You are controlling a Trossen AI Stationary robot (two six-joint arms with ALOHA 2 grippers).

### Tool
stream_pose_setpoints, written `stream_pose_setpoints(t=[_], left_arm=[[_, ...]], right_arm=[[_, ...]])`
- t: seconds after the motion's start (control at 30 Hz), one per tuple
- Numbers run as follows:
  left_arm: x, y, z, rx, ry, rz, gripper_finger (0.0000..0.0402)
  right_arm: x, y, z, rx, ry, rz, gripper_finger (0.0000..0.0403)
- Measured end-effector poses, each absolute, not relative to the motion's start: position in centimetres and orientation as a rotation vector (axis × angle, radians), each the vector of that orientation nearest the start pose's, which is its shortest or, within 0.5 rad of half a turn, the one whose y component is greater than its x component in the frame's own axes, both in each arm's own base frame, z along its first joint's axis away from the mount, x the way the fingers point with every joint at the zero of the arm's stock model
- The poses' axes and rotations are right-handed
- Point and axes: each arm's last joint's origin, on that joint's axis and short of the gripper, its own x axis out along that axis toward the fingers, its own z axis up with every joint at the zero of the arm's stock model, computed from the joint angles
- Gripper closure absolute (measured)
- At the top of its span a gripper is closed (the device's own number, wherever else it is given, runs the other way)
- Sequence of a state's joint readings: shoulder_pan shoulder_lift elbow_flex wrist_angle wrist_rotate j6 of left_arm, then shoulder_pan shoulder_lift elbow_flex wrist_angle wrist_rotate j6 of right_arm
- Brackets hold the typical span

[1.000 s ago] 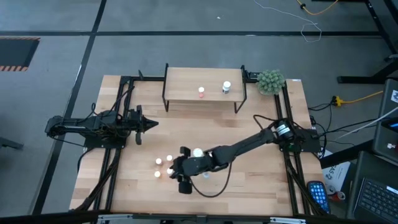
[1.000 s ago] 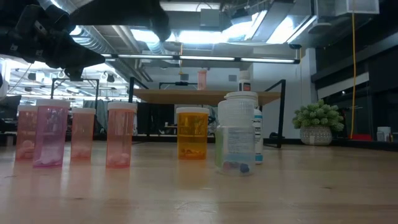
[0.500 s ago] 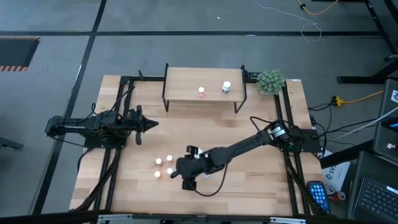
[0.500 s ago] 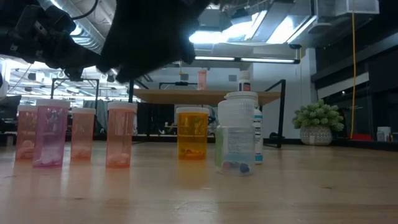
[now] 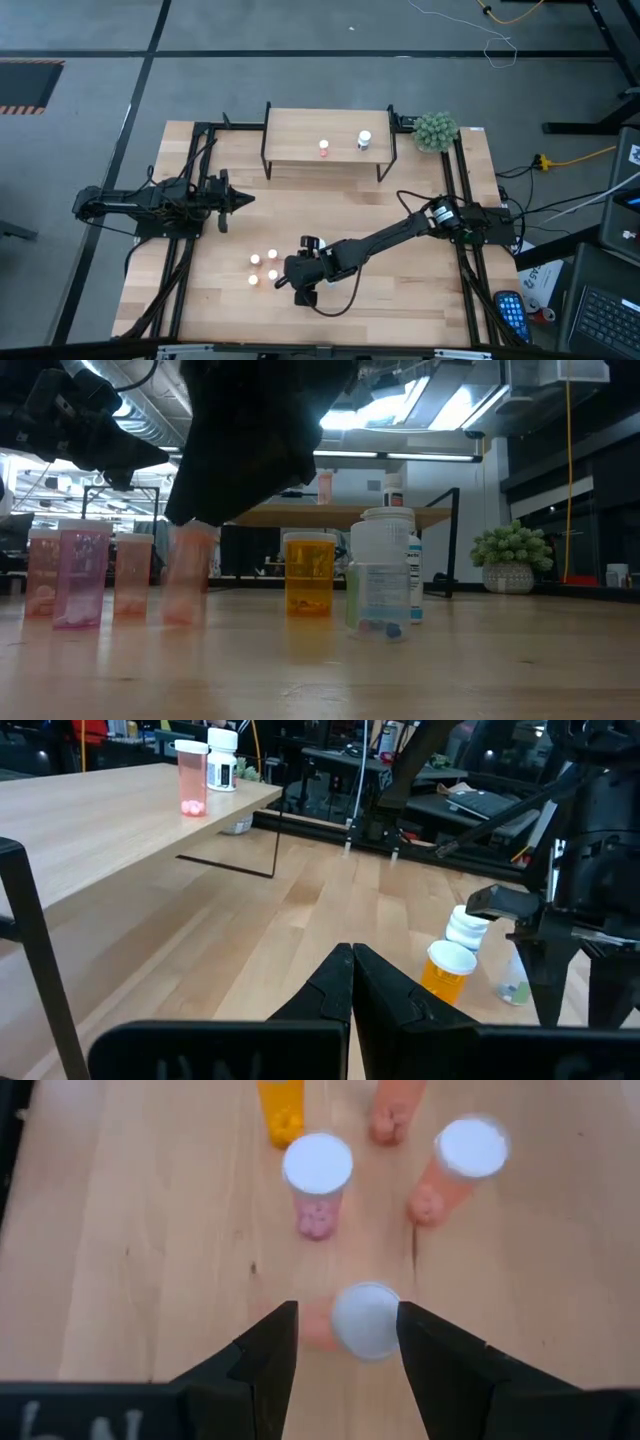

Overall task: Pick and place medicine bottles onto shelf by color
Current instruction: Put the light orange pill bottle on the shelf

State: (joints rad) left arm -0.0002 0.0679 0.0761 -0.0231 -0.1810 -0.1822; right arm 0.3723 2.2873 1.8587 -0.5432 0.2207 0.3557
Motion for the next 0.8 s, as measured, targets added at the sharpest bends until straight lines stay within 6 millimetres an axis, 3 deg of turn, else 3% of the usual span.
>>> stream_pose_setpoints(t=[0.1, 0.6, 0.8], left_arm=[[9.7, 0.5, 18.2, -0.180, -0.002, 0.182, 0.0401], [9.7, 0.5, 18.2, -0.179, 0.002, 0.182, 0.0401], [9.7, 0.5, 18.2, -0.179, 0.002, 0.182, 0.0401]], right_arm=[[46.3, 17.4, 16.7, 0.036, 0.974, -0.030, 0.0228], [46.4, 17.5, 16.8, 0.042, 0.956, -0.028, 0.0228], [46.9, 17.7, 18.5, 0.056, 0.917, -0.019, 0.0228]])
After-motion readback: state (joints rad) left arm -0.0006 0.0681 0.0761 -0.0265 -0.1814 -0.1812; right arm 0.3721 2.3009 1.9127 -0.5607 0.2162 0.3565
